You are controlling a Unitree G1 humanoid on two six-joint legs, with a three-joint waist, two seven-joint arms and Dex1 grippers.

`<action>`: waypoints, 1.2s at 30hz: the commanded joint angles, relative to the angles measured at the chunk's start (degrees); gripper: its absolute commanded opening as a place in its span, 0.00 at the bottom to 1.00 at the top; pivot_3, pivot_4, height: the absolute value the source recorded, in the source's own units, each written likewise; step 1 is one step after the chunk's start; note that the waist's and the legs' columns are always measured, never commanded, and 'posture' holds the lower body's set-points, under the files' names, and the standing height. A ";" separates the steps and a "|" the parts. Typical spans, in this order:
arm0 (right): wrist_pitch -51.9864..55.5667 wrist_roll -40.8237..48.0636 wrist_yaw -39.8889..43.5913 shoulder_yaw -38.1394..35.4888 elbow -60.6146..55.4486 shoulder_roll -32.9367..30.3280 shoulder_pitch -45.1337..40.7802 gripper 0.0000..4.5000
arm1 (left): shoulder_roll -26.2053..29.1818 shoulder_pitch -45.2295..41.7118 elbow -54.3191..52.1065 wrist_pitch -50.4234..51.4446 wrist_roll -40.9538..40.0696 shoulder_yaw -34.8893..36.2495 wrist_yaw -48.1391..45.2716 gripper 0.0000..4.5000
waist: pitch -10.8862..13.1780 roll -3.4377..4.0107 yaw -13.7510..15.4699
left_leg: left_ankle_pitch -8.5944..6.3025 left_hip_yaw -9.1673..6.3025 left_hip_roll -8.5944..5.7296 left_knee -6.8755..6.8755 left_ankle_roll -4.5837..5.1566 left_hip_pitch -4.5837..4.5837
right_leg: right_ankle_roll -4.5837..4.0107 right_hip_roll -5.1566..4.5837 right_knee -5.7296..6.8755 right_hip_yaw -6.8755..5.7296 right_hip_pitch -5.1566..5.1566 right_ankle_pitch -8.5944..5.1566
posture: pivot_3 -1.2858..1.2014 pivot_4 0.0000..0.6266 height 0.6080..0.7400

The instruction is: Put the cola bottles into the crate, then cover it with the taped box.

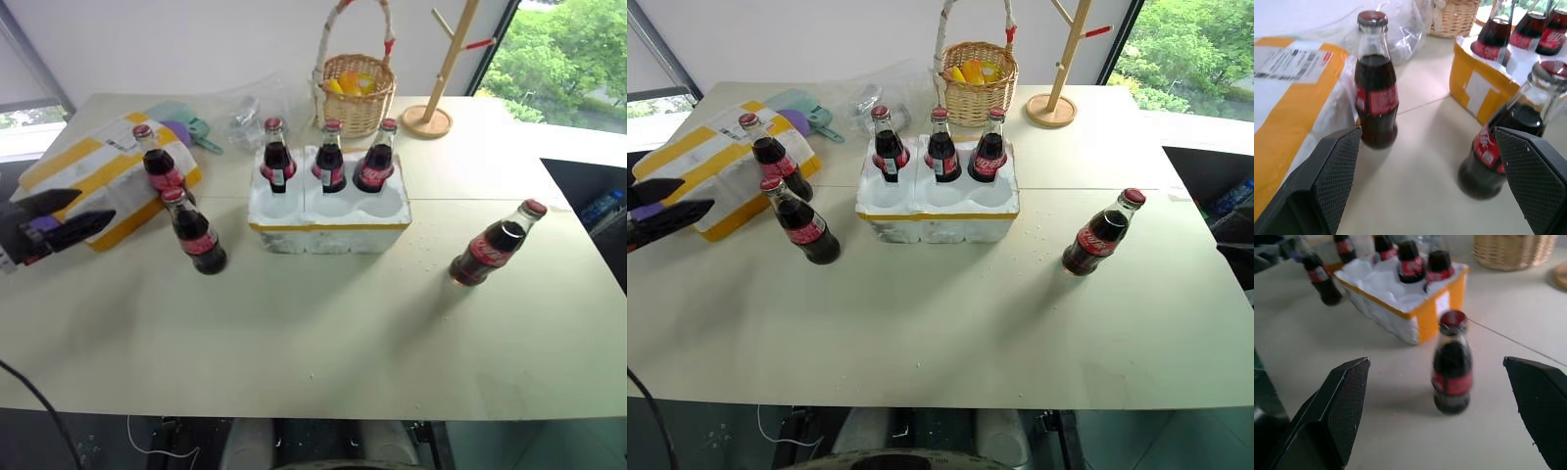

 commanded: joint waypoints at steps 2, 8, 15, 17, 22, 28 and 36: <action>11.29 14.01 -7.24 -3.73 -11.07 -2.59 -7.83 1.00 | -1.37 -9.16 5.05 -3.49 4.39 -5.72 3.70 1.00 | 0.00 0.00 0.12 | 0.00 -0.01 0.00 0.04 0.00 -0.02 | 0.01 -0.01 0.01 0.00 0.00 0.01 | 0.52 0.24 1.00; 16.45 25.15 -15.67 -0.44 -15.69 -3.94 -17.20 1.00 | -6.53 -20.10 12.93 -8.93 11.65 -13.82 7.69 1.00 | 0.00 -0.30 0.33 | -0.01 0.00 -0.02 0.17 0.02 -0.13 | 0.02 -0.02 0.04 0.00 0.00 0.02 | 0.52 0.24 1.00; 16.45 29.68 -20.90 3.34 -17.79 -3.52 -21.19 1.00 | -11.05 -27.32 19.88 -12.24 16.23 -17.33 11.26 1.00 | 0.01 -0.37 0.25 | -0.04 -0.01 -0.02 0.29 0.08 -0.20 | 0.26 -0.05 0.04 0.00 -0.02 0.16 | 0.52 0.24 1.00; 16.22 30.68 -21.93 3.97 -17.97 -3.30 -21.90 1.00 | -12.00 -27.94 20.67 -12.80 17.03 -17.94 11.80 1.00 | 0.01 -0.37 0.18 | -0.04 -0.01 -0.02 0.29 0.08 -0.20 | 0.28 -0.05 0.06 0.00 -0.02 0.17 | 0.52 0.24 1.00; 14.93 31.15 -23.23 5.84 -18.76 -2.41 -22.38 1.00 | -15.06 -29.48 23.96 -14.87 20.13 -20.06 13.85 1.00 | 0.01 -0.37 0.24 | -0.04 -0.01 -0.02 0.30 0.08 -0.20 | 0.30 -0.04 0.09 0.00 -0.03 0.18 | 0.52 0.24 1.00; 14.21 32.28 -24.44 6.56 -18.28 -2.23 -23.09 1.00 | -16.77 -30.79 27.95 -16.94 22.51 -20.66 15.26 1.00 | 0.02 -0.38 0.28 | -0.05 -0.01 -0.03 0.33 0.09 -0.23 | 0.35 -0.05 0.07 0.00 -0.03 0.21 | 0.52 0.24 1.00; 13.10 32.12 -25.50 7.80 -18.09 -2.11 -23.52 1.00 | -19.08 -34.45 33.82 -19.91 24.45 -20.68 16.19 1.00 | 0.02 -0.38 0.28 | -0.05 -0.02 -0.02 0.33 0.09 -0.23 | 0.36 -0.06 0.07 0.00 -0.03 0.21 | 0.52 0.24 1.00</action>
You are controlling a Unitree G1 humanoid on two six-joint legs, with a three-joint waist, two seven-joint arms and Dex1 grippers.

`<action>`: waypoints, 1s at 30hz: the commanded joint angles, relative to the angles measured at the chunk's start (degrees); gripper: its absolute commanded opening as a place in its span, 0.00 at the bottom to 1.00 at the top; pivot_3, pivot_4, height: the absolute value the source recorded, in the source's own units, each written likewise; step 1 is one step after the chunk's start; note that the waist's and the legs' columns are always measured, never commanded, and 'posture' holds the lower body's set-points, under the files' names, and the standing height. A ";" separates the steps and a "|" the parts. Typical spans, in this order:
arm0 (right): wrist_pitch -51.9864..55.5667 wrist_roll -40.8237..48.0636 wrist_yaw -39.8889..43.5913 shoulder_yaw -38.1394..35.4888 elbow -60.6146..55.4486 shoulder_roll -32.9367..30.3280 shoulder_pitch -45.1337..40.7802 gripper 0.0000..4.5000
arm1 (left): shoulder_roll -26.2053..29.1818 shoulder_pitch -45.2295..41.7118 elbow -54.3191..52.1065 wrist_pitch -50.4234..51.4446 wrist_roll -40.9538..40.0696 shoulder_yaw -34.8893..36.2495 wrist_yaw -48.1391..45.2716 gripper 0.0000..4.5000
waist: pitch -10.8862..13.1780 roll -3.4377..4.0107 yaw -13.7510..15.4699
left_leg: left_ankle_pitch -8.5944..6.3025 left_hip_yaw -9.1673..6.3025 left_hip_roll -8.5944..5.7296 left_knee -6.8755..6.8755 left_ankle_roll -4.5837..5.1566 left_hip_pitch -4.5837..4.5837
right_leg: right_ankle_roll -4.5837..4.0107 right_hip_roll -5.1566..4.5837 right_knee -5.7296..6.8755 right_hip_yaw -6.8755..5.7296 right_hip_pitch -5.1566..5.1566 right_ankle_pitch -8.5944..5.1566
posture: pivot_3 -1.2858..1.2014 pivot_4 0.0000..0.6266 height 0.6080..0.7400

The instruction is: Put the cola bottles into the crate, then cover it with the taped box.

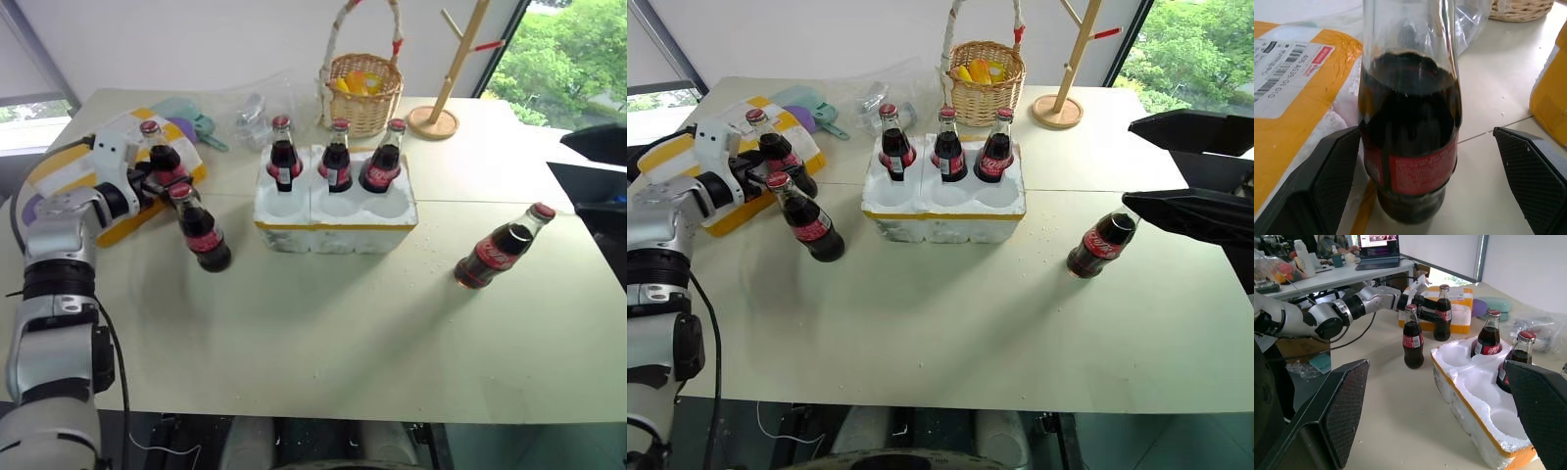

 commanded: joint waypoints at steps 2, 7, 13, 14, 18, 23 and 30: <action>-1.53 0.91 -0.81 -0.25 0.35 -0.17 -1.64 1.00 | -0.22 -3.78 3.14 -2.51 1.27 0.02 0.89 1.00 | 0.00 0.00 -0.02 | 0.00 0.00 0.00 0.00 0.00 0.00 | 0.00 0.01 0.00 0.00 -0.01 0.00 | 0.52 0.24 1.00; -1.70 0.92 -1.62 -0.07 0.62 0.01 -2.21 1.00 | -0.68 -4.78 6.73 -3.61 2.24 -0.13 0.91 1.00 | 0.00 0.00 -0.03 | 0.00 0.00 0.00 0.00 0.00 0.00 | 0.01 0.01 0.00 0.00 -0.01 0.00 | 0.52 0.24 1.00; -2.17 0.83 -2.24 -0.14 0.22 0.69 -1.65 1.00 | -0.83 -4.26 8.83 -4.12 2.86 -0.08 0.66 1.00 | 0.00 0.00 -0.05 | 0.00 0.00 0.02 0.00 0.00 0.00 | 0.02 0.01 0.01 0.00 -0.02 0.01 | 0.52 0.24 1.00; -2.29 0.68 -2.26 -0.16 0.05 0.89 -1.45 1.00 | -0.82 -4.20 9.30 -4.55 3.08 -0.13 0.81 1.00 | 0.00 0.00 -0.05 | 0.00 -0.01 0.02 0.00 0.00 0.00 | 0.02 0.01 0.01 0.00 -0.02 0.01 | 0.52 0.24 1.00; -2.51 0.50 -2.35 -0.24 -0.33 1.43 -1.08 1.00 | -1.23 -4.74 11.07 -5.84 3.51 -0.19 0.84 1.00 | 0.00 0.00 -0.05 | 0.00 0.00 0.02 0.00 0.00 0.00 | 0.02 0.01 0.01 0.00 -0.02 0.01 | 0.52 0.24 1.00; -2.80 -0.03 -2.04 -0.24 -0.08 1.40 -0.93 1.00 | -2.19 -5.85 12.85 -7.20 4.23 -0.30 0.93 1.00 | 0.00 0.00 -0.03 | 0.00 0.00 0.02 0.00 0.00 -0.01 | 0.02 0.01 0.01 0.00 -0.02 0.01 | 0.52 0.24 1.00; -2.35 -0.46 -1.53 -1.22 -0.02 1.21 0.11 1.00 | -2.51 -6.67 12.74 -8.80 3.98 0.33 0.07 0.71 | 0.00 -0.01 0.13 | 0.00 -0.01 0.02 0.00 0.00 -0.02 | 0.02 0.00 0.01 0.00 -0.03 0.01 | 0.52 0.24 1.00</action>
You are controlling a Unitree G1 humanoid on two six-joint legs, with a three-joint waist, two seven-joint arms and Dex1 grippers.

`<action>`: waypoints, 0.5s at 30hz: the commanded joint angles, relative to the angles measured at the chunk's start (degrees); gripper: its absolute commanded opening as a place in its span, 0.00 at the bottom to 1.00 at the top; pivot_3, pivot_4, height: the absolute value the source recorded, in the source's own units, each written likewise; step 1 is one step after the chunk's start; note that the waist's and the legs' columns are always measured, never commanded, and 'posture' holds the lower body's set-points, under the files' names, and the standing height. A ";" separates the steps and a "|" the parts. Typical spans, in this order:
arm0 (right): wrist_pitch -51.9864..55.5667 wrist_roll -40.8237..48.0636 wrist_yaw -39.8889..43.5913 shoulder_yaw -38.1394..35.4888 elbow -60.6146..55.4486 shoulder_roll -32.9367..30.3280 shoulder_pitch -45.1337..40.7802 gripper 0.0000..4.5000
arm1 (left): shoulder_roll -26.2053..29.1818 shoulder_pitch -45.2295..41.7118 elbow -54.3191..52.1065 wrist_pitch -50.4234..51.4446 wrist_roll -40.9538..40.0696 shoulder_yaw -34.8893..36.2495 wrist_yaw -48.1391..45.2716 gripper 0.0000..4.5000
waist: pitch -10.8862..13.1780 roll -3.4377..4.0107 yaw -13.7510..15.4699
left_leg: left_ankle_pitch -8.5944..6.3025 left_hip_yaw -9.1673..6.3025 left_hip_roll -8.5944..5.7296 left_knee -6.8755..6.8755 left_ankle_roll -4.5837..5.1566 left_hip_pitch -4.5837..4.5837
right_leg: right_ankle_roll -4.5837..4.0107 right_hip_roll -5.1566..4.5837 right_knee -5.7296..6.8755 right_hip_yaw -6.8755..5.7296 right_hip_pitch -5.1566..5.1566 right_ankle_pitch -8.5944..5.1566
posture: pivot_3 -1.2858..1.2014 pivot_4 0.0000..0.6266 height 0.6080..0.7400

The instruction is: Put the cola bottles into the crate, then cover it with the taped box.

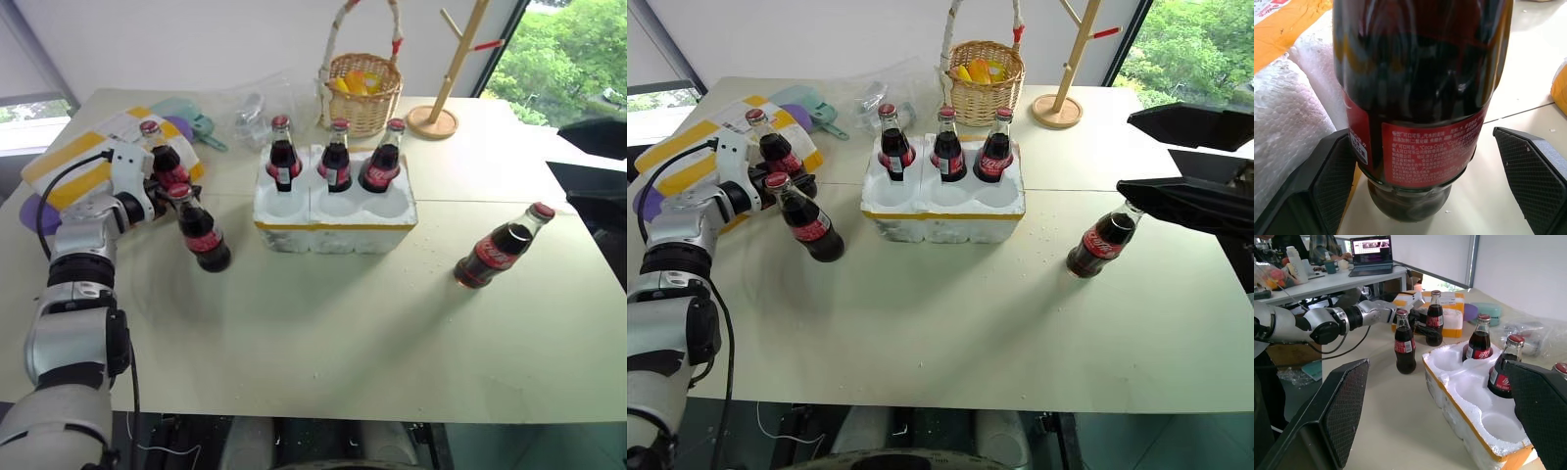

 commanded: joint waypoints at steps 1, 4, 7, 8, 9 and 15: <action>-0.49 0.12 0.53 -2.36 -0.10 -0.42 0.25 1.00 | 0.63 -2.56 -1.12 -1.32 -0.21 0.31 -0.86 0.60 | 0.00 -0.01 0.03 | 0.00 0.00 0.00 0.00 0.00 -0.01 | 0.00 0.00 0.00 0.00 0.00 0.00 | 0.52 0.24 1.00; -0.52 0.26 0.51 -2.65 -0.09 -0.43 0.66 1.00 | 1.12 -2.93 -0.64 -1.17 0.16 0.32 -0.64 0.61 | 0.02 -0.03 -0.05 | 0.00 0.00 0.00 0.01 0.00 -0.06 | 0.00 0.00 -0.01 0.00 -0.04 0.00 | 0.52 0.24 1.00; -0.67 0.33 0.48 -2.63 -0.04 -0.39 0.84 1.00 | 1.51 -3.25 -0.02 -1.27 0.56 0.42 -0.25 0.61 | 0.02 -0.03 -0.06 | 0.00 0.00 -0.01 0.01 0.00 -0.06 | 0.01 0.01 -0.01 0.00 -0.05 0.00 | 0.52 0.24 1.00; -0.73 0.34 0.47 -2.57 0.01 -0.35 0.85 1.00 | 1.64 -3.31 0.06 -1.27 0.57 0.50 -0.26 0.61 | 0.02 -0.03 -0.07 | 0.00 0.00 0.00 0.01 0.00 -0.06 | 0.01 0.02 -0.01 0.00 -0.05 0.00 | 0.52 0.24 1.00; -0.80 0.28 0.49 -2.50 0.06 -0.30 0.87 1.00 | 1.77 -3.34 0.04 -1.24 0.54 0.57 -0.31 0.61 | 0.02 -0.03 -0.08 | 0.00 0.00 0.00 0.01 0.00 -0.06 | 0.01 0.02 -0.01 0.00 -0.05 0.00 | 0.52 0.24 1.00; -1.20 0.21 -0.13 -0.91 0.77 -0.81 -0.18 1.00 | 3.16 -3.74 -3.68 0.62 -1.26 1.34 -3.75 0.61 | 0.06 -0.10 -0.19 | 0.00 0.00 -0.01 0.01 0.00 -0.08 | 0.01 0.02 -0.01 -0.01 -0.07 0.01 | 0.52 0.24 1.00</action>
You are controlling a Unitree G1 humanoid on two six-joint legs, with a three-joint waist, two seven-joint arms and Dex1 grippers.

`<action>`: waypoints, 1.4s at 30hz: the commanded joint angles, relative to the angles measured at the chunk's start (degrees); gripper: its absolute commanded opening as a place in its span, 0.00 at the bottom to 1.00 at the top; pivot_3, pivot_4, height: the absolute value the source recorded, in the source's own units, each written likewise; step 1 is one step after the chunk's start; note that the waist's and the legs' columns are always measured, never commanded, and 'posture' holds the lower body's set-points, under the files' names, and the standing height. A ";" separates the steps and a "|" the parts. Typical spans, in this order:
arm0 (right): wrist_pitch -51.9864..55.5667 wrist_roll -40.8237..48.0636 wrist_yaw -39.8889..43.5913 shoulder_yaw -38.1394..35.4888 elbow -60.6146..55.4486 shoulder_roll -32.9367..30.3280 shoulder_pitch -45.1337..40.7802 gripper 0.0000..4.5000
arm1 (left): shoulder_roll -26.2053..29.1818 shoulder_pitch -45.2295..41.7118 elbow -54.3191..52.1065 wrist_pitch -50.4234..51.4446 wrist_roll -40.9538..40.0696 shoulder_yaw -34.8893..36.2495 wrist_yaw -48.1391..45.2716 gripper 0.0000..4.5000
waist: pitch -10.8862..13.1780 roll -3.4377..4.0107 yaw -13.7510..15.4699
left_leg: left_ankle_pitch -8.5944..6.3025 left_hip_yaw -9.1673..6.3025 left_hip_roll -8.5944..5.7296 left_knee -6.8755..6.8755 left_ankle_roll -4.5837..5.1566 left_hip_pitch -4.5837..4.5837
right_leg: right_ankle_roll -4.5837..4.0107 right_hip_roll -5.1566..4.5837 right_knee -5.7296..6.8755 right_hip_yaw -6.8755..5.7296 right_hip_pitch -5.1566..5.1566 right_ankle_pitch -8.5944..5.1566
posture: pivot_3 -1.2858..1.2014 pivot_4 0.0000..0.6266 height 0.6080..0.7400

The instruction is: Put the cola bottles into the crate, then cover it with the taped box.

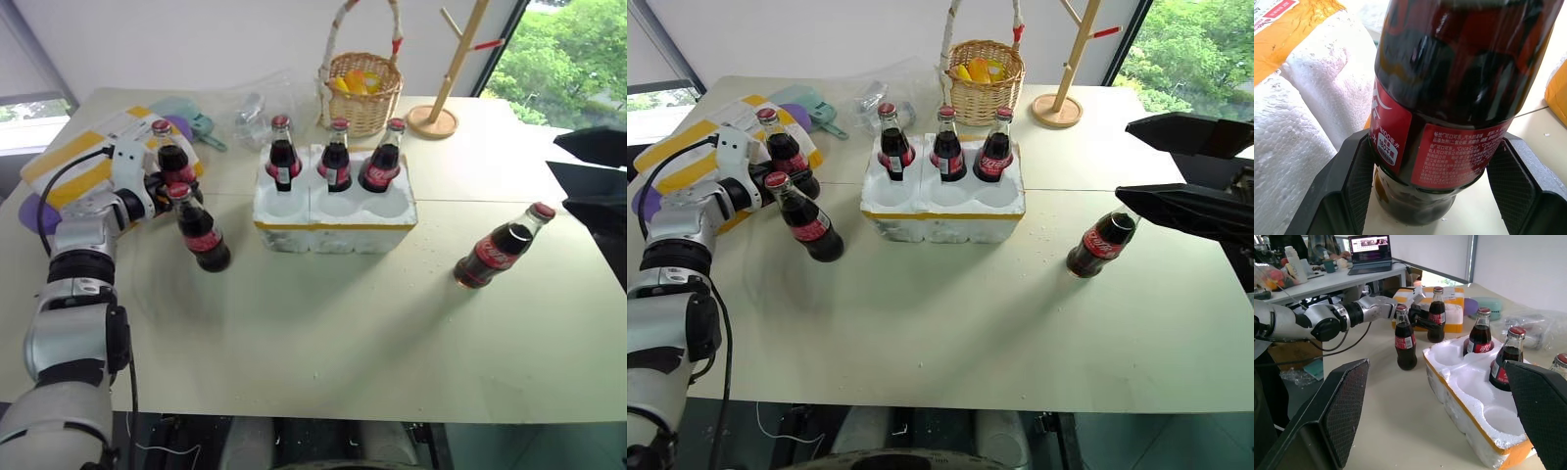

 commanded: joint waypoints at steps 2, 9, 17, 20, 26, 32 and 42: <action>-1.15 0.24 -0.50 -0.31 0.98 -1.08 -1.72 1.00 | 3.09 -3.41 -7.38 3.06 -3.46 1.90 -5.28 0.61 | 0.02 -0.02 -0.07 | 0.00 0.00 0.00 0.00 0.00 -0.06 | 0.00 0.01 0.00 0.00 -0.06 0.00 | 0.52 0.24 1.00; -1.77 -1.42 -0.22 1.21 1.59 -0.57 -1.63 1.00 | 7.75 -7.58 -19.73 18.10 -10.47 0.64 -22.41 0.61 | 0.05 -0.09 0.16 | 0.03 0.02 -0.13 0.26 -0.01 -0.98 | 0.11 0.05 0.20 -0.02 -0.86 0.06 | 0.52 0.24 1.00; -2.07 -2.00 -1.11 0.79 -0.02 1.66 -0.14 1.00 | 10.00 -16.32 -18.77 22.27 -10.13 -1.94 -29.67 0.61 | 0.05 -0.08 0.00 | 0.03 0.03 -0.20 0.26 0.00 -0.95 | 0.12 0.07 0.18 -0.01 -0.85 0.06 | 0.52 0.24 1.00; -2.09 -2.05 -1.31 0.32 -0.31 2.16 0.39 1.00 | 10.52 -19.97 -20.63 26.00 -11.31 -2.66 -32.61 0.61 | 0.06 -0.09 -0.11 | 0.03 0.03 -0.18 0.26 -0.01 -0.94 | 0.12 0.10 0.22 -0.01 -0.86 0.06 | 0.52 0.24 1.00; -2.24 -2.03 -1.55 -1.18 -0.80 3.44 2.00 1.00 | 10.13 -26.99 -30.75 38.32 -13.66 -6.29 -34.74 0.61 | 0.31 -0.49 0.03 | 0.03 -0.01 -0.17 0.26 -0.01 -1.00 | 0.12 0.12 0.20 -0.01 -0.89 0.05 | 0.52 0.24 1.00; -2.79 -2.08 -1.60 -2.43 -1.87 4.64 4.32 1.00 | 6.72 -31.18 -40.66 50.28 -17.19 -8.94 -30.78 0.61 | 0.31 -0.49 0.18 | 0.04 -0.06 -0.21 0.33 -0.01 -1.00 | 0.14 0.08 0.27 0.01 -0.87 0.05 | 0.52 0.24 1.00; -3.63 -1.23 -3.15 -3.13 -3.31 6.46 6.28 1.00 | -11.16 -32.13 -52.67 67.39 -17.33 -8.38 -3.77 0.61 | 0.37 -0.48 -0.02 | -0.03 -0.21 -0.20 1.04 0.10 -1.05 | 0.29 0.08 0.83 0.14 -0.86 -0.04 | 0.52 0.24 1.00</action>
